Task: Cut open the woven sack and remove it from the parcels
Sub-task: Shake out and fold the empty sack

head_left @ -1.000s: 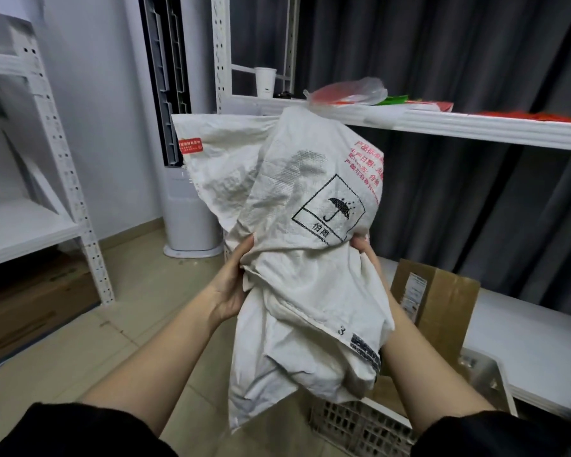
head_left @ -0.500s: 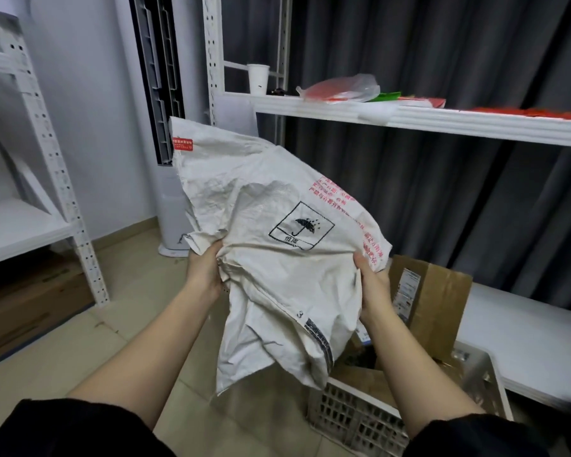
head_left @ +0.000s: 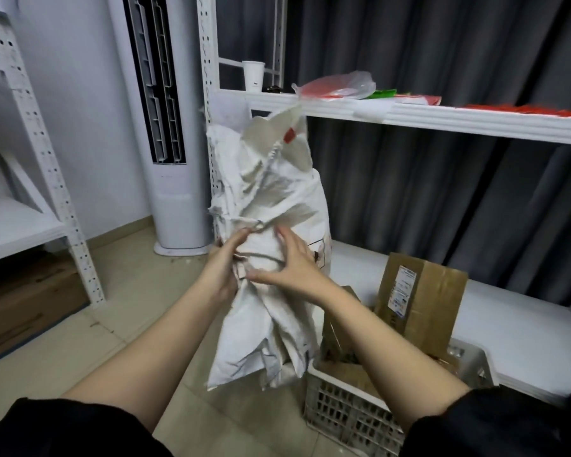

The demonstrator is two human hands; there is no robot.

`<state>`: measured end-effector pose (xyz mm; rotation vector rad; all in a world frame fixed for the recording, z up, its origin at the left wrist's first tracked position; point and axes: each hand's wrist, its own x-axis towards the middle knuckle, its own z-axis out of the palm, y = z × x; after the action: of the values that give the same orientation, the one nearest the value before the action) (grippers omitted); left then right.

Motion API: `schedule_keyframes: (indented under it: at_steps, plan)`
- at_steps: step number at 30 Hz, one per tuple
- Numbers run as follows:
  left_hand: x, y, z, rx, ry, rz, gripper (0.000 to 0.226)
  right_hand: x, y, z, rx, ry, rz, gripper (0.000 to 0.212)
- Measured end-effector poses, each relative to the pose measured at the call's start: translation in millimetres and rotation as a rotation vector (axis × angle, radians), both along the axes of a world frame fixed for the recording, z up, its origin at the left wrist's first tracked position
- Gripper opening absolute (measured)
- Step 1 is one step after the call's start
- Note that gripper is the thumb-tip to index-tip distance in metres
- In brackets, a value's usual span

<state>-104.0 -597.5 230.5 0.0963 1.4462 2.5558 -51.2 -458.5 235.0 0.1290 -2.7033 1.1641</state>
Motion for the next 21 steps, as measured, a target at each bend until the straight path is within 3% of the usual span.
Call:
schedule_keyframes:
  at_steps: [2,4,7,10,14,16,18,19,21]
  plan:
    - [13,10,8,-0.001,0.027,-0.162,0.032,-5,-11,-7,-0.016,-0.002,-0.02,0.11]
    - [19,12,10,-0.016,0.018,-0.269,0.041,-5,-13,-11,-0.224,0.051,-0.032,0.103]
    - [20,14,7,-0.149,0.098,-0.269,0.056,-3,-11,-12,-0.526,0.146,-0.005,0.074]
    - [19,16,4,-0.208,0.177,-0.238,0.048,-3,-12,-10,-0.719,0.146,0.029,0.046]
    - [17,21,3,-0.211,0.199,-0.206,0.062,-3,-5,-8,-0.92,0.081,0.026,0.044]
    - [14,20,2,-0.219,0.207,-0.193,0.057,-2,1,-9,-0.948,0.078,0.001,0.047]
    - [11,18,2,-0.252,0.229,-0.212,0.071,1,3,-8,-0.878,0.087,-0.039,0.048]
    - [10,18,1,-0.296,0.239,-0.225,0.08,1,2,-7,-0.85,0.087,-0.063,0.044]
    - [13,19,2,-0.349,0.252,-0.205,0.073,2,0,-4,-0.805,0.117,-0.14,0.033]
